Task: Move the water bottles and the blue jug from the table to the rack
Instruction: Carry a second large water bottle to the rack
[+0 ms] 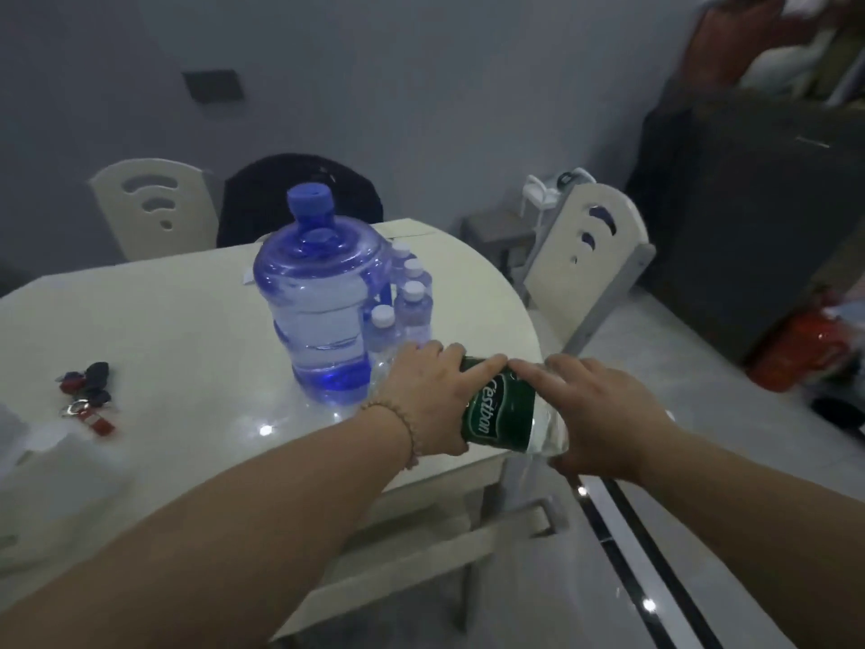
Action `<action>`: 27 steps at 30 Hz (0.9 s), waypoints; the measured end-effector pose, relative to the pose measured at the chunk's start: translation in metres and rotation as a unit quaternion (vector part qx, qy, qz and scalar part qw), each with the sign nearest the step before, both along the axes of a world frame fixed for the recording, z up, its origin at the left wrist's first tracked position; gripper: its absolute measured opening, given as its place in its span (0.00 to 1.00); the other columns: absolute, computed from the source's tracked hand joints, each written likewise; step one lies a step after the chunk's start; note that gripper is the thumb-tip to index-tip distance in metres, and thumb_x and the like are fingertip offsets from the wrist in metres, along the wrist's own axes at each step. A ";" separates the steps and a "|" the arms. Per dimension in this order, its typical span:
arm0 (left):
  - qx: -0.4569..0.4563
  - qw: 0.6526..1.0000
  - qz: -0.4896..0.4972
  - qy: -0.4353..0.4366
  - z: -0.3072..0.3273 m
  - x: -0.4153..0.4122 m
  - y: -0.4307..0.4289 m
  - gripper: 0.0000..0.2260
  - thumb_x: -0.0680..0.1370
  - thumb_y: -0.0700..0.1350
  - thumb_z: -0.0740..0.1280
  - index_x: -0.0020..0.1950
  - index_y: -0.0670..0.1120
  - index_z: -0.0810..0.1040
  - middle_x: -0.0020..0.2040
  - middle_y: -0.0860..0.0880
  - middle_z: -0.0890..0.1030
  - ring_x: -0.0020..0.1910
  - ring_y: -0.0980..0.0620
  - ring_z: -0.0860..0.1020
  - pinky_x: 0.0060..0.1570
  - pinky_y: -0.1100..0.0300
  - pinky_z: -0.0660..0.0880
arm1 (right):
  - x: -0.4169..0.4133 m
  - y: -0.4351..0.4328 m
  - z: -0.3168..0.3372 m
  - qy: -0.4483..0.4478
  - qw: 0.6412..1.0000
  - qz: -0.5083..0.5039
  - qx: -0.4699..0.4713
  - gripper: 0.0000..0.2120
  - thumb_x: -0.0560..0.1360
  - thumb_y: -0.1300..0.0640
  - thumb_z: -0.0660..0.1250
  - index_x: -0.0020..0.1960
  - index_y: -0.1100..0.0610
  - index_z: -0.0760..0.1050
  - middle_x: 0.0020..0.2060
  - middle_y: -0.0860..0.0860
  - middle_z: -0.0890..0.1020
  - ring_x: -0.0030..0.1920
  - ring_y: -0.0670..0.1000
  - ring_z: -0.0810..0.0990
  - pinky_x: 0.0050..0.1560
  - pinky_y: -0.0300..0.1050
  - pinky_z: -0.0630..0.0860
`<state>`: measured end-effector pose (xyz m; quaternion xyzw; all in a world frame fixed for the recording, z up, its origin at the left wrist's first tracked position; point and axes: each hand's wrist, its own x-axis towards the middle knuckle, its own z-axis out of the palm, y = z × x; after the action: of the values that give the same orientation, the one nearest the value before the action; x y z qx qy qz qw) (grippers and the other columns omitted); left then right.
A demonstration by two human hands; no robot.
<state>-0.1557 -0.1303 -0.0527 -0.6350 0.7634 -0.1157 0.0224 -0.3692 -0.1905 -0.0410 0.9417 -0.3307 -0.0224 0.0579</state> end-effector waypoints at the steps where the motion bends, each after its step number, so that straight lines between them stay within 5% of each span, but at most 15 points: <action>1: -0.009 1.000 -0.004 -0.007 0.005 -0.015 -0.007 0.45 0.64 0.65 0.70 0.71 0.58 0.46 0.59 0.44 0.72 0.53 0.44 0.72 0.53 0.47 0.70 | -0.015 -0.005 0.001 -0.003 1.000 -0.004 -0.013 0.56 0.60 0.35 0.72 0.74 0.42 0.37 0.65 0.51 0.68 0.58 0.54 0.71 0.54 0.51 0.75; 12: -0.063 0.996 -0.067 0.010 0.020 -0.262 -0.099 0.41 0.66 0.68 0.66 0.72 0.58 0.49 0.61 0.44 0.72 0.56 0.44 0.71 0.56 0.46 0.69 | -0.268 -0.072 0.028 -0.010 0.998 -0.052 -0.043 0.52 0.66 0.34 0.67 0.74 0.42 0.33 0.70 0.55 0.62 0.65 0.57 0.66 0.62 0.51 0.67; 27: -0.006 0.990 -0.137 -0.039 0.007 -0.358 -0.347 0.44 0.66 0.64 0.71 0.72 0.58 0.47 0.62 0.43 0.70 0.57 0.42 0.70 0.58 0.43 0.68 | -0.365 -0.285 -0.006 -0.025 0.990 -0.137 -0.011 0.56 0.64 0.36 0.69 0.71 0.39 0.26 0.71 0.52 0.61 0.66 0.54 0.65 0.62 0.48 0.68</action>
<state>-0.5136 -0.4774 -0.0457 -0.5192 0.8413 -0.1469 0.0327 -0.7340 -0.4754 -0.0470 0.8873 -0.4577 -0.0023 0.0567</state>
